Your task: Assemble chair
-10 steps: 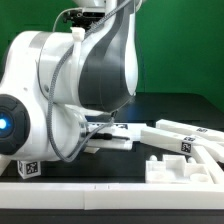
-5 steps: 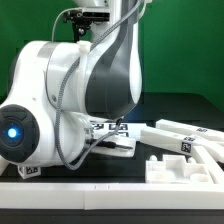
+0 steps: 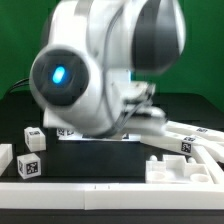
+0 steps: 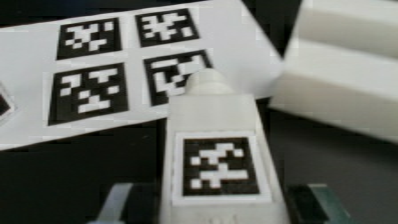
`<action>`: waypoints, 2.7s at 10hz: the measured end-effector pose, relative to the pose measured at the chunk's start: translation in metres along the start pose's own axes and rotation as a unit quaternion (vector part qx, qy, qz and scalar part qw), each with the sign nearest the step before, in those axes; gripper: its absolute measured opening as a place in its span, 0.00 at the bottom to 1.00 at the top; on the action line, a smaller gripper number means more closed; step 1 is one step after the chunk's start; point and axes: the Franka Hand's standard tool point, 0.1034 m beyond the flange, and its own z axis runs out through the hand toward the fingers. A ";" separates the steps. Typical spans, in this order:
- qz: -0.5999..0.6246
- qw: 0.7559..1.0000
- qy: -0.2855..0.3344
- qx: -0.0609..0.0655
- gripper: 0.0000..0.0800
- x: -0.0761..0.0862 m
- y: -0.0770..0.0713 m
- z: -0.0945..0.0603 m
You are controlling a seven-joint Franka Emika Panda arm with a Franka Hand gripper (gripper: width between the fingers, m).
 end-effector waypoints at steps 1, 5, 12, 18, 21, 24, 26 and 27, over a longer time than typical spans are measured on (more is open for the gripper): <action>-0.008 0.999 0.044 0.001 0.35 0.004 0.003 0.000; -0.006 0.984 0.178 -0.003 0.36 0.009 -0.004 -0.008; -0.050 0.901 0.431 -0.016 0.36 -0.003 -0.068 -0.078; -0.100 0.830 0.548 -0.032 0.36 0.007 -0.111 -0.106; -0.112 0.832 0.542 -0.045 0.36 0.031 -0.127 -0.103; -0.114 0.827 0.549 -0.048 0.36 0.035 -0.119 -0.097; -0.114 0.828 0.548 -0.048 0.36 0.037 -0.121 -0.093; -0.116 0.829 0.545 -0.050 0.36 0.043 -0.128 -0.089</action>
Offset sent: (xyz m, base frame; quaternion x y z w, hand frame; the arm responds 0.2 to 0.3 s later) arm 0.0000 0.0000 0.0000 0.0000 0.1296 0.0000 0.9916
